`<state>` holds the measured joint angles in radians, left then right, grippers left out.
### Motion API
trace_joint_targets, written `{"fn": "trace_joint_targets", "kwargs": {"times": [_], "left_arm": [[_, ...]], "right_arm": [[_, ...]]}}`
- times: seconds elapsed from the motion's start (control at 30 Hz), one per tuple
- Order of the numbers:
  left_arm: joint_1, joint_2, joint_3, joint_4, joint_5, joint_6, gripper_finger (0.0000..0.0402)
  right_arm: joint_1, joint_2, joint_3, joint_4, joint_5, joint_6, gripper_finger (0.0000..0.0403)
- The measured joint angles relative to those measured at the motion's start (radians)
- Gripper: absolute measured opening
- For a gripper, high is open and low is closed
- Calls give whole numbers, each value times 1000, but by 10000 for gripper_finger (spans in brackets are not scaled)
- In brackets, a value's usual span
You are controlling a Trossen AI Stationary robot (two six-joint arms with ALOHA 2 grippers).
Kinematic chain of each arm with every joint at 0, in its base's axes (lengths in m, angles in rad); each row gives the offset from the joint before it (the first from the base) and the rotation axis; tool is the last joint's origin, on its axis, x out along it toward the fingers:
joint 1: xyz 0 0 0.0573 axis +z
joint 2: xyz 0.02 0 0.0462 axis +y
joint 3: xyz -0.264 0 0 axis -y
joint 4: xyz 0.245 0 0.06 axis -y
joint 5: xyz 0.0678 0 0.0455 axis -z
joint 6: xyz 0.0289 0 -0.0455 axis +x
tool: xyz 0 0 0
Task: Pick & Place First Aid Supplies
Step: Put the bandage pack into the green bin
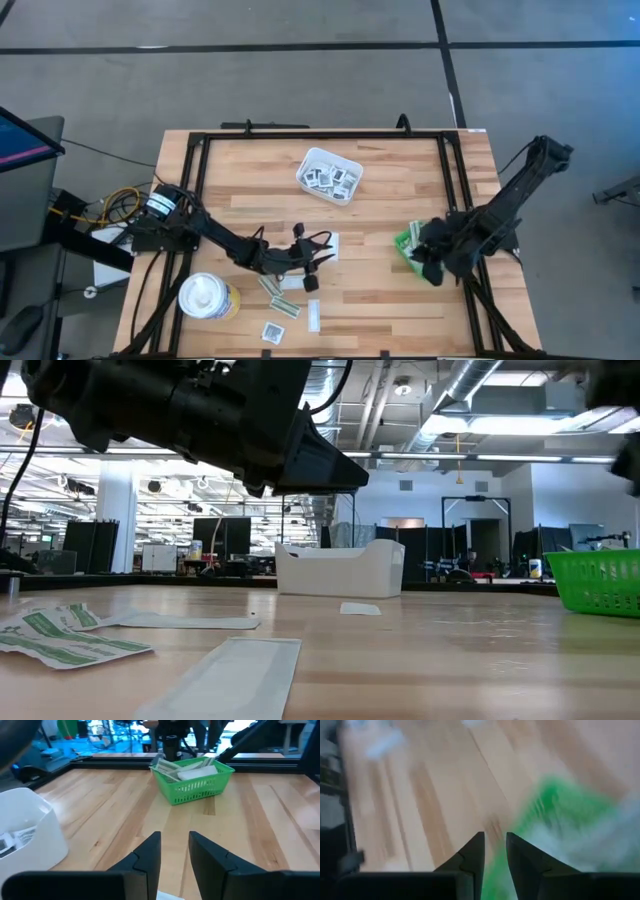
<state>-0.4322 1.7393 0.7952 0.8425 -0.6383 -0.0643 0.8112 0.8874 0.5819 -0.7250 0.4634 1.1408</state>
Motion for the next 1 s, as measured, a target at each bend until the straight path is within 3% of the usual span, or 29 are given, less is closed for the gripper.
{"fn": "trace_joint_targets", "kwargs": {"times": [0.13,0.2,0.33,0.6,0.8,1.0], "left_arm": [[24,0,0,0,95,-1,102],[46,0,0,0,143,-4,102],[111,21,0,0,210,-41,103],[251,116,0,-10,348,-174,136],[274,170,0,-15,358,-195,154],[274,174,0,-51,355,-195,141]], "right_arm": [[-4,80,0,226,187,-277,75],[-22,129,0,321,220,-370,75],[-98,208,1,460,185,-408,75],[-236,276,0,484,-1,-436,75],[-265,306,0,487,-25,-445,75],[-261,303,0,485,-26,-487,75]]}}
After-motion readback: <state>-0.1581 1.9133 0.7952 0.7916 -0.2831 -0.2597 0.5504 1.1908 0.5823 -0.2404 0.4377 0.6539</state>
